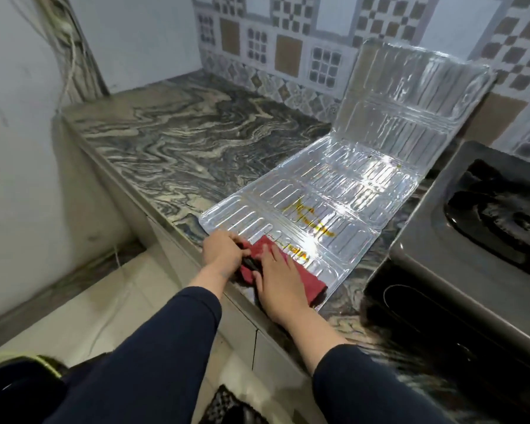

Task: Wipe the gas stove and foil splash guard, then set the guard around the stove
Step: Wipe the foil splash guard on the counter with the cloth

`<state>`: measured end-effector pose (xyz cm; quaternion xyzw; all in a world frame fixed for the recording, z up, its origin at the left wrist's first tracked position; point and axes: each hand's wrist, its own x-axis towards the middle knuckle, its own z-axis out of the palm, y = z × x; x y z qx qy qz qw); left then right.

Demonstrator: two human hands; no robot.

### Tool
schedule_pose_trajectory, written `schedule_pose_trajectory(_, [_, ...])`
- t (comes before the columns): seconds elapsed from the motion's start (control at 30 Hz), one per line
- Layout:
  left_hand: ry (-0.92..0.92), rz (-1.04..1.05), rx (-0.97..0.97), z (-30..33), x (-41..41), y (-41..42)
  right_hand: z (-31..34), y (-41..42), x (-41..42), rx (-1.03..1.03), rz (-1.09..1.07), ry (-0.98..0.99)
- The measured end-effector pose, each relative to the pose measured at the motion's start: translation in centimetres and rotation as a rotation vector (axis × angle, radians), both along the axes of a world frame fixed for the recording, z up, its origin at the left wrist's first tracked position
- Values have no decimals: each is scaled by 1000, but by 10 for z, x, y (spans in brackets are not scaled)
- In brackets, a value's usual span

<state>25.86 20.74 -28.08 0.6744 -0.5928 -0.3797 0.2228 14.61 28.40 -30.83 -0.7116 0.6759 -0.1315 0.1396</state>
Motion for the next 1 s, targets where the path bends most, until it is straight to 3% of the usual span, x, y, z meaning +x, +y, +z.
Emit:
schedule_pose_trajectory(0.1, [-98, 188, 13, -30, 20, -12, -29, -20, 15, 45, 141, 95])
schedule_pose_trajectory(0.3, [-358, 95, -343, -21, 35, -35, -21, -38, 1, -71, 141, 239])
schedule_pose_trajectory(0.53, [-639, -169, -112, -49, 58, -81, -34, -37, -4, -58, 193, 191])
schedule_pose_trajectory(0.77, [-691, -153, -174, -75, 58, -80, -38, -64, 0, 6, 357, 168])
schedule_pose_trajectory(1.0, [-717, -134, -211, -77, 61, -78, -41, -137, 28, -43, 366, 213])
